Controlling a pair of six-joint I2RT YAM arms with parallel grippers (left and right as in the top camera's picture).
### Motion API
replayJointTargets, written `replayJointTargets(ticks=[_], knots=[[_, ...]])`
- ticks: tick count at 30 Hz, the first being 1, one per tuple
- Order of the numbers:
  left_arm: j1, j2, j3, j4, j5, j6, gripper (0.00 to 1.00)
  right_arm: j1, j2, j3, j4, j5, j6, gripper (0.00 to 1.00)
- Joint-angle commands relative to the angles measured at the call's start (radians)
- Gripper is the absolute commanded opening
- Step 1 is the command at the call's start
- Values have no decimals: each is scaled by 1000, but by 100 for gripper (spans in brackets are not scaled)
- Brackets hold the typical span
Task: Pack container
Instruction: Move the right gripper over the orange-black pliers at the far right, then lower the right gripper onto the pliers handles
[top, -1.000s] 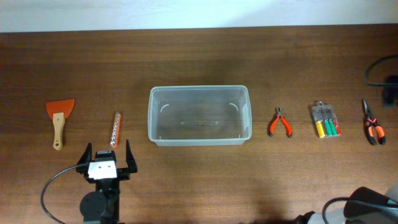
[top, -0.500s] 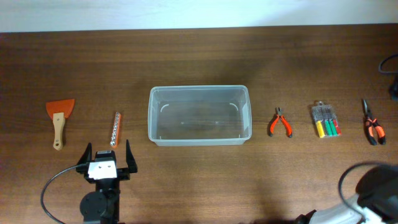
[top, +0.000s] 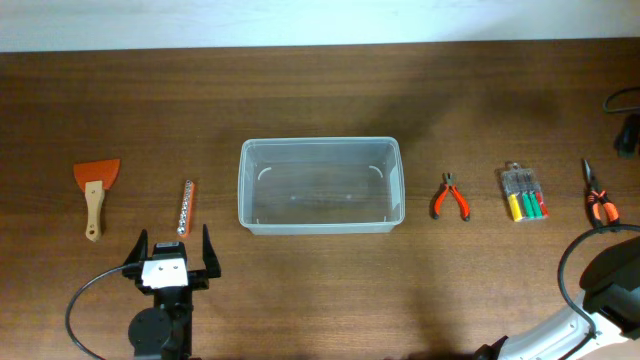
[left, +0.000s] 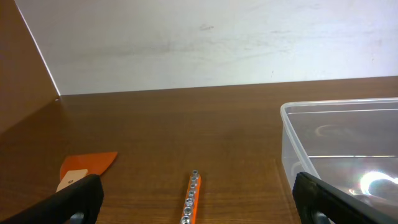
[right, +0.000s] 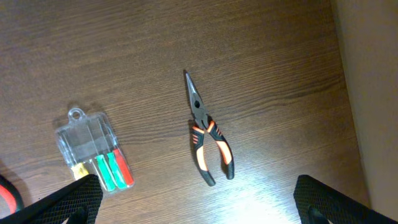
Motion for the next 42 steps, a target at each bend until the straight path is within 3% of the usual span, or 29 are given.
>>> replayJointTargets(ticks=[1,10,26,33,37,42], knots=[[-3,-7,-3,-1,-4,-13,99,-1,38,11,3,21,-37,99],[-3,-7,-3,-1,-4,-13,99,-1,82,6,-88,47,-1,99],[-3,-7,-3,-1,-4,-13,99,12,171,5,-105,56,29,99],[-3,-7,-3,-1,-4,-13,99,35,171,5,-140,139,163,99],[-3,-7,-3,-1,-4,-13,99,54,171,0,-164,119,151,99],[-3,-7,-3,-1,-4,-13,99,63,171,-38,-156,55,26,99]])
